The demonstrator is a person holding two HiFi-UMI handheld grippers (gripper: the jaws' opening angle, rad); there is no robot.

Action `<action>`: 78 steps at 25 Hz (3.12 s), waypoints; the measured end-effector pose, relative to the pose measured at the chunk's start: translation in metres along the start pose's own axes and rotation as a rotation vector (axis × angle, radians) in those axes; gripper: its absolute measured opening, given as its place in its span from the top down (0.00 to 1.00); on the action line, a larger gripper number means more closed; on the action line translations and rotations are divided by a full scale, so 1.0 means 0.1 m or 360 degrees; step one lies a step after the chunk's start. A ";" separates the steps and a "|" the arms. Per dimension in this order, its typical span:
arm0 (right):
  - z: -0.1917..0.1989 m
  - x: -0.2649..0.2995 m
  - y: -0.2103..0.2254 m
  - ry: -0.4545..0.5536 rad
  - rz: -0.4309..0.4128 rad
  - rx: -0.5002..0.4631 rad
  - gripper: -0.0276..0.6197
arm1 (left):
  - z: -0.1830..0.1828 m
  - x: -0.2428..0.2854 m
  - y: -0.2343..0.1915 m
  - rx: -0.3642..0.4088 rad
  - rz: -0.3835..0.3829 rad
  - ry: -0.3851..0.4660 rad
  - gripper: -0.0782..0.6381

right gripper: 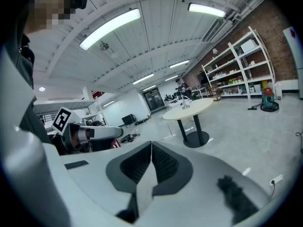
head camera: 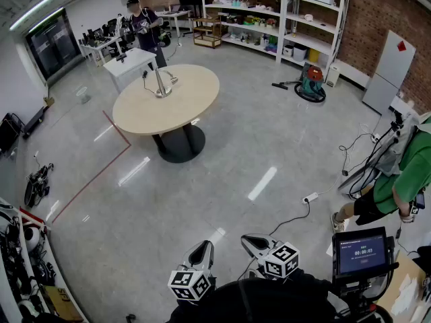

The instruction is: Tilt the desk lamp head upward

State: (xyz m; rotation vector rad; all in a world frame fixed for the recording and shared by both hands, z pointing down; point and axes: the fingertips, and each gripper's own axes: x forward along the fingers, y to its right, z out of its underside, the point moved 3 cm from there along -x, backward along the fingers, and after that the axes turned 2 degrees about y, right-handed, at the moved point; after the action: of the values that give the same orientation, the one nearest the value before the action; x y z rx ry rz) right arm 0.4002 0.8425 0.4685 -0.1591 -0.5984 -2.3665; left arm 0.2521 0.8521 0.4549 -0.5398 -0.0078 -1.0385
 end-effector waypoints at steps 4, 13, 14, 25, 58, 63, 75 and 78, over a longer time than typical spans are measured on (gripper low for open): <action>0.09 0.01 0.08 -0.0007 -0.0019 -0.0005 0.95 | 0.10 0.04 0.00 0.0005 -0.0021 0.0011 0.85; 0.09 -0.45 0.45 -0.0006 -0.0025 0.0025 0.95 | 0.27 0.29 0.53 0.0013 -0.0046 -0.0007 0.85; 0.09 -0.48 0.49 -0.0010 -0.0030 0.0029 0.95 | 0.28 0.31 0.56 0.0011 -0.0053 -0.0007 0.85; 0.10 -0.16 0.37 -0.0032 -0.0040 0.0064 0.95 | 0.20 0.17 0.24 -0.0013 -0.0097 -0.0007 0.85; -0.29 2.25 -0.49 -0.0165 0.0060 0.0009 0.95 | -0.75 -0.19 -2.24 -0.0157 -0.0049 0.0043 0.85; -0.43 2.41 -0.27 -0.0148 0.0020 -0.0001 0.95 | -0.86 0.02 -2.32 -0.0144 -0.0099 0.0055 0.85; -1.16 2.85 1.03 -0.0085 -0.0155 -0.0023 0.95 | -1.31 1.31 -2.23 -0.0055 -0.0256 0.0111 0.85; -1.33 2.86 1.34 -0.0087 -0.0180 -0.0035 0.95 | -1.41 1.62 -2.16 -0.0064 -0.0288 0.0122 0.85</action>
State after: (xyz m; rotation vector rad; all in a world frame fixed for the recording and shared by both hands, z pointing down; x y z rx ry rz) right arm 0.2755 0.5228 0.4776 -0.2056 -0.6225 -2.4853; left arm 0.1251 0.5754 0.4647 -0.5424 0.0324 -1.2378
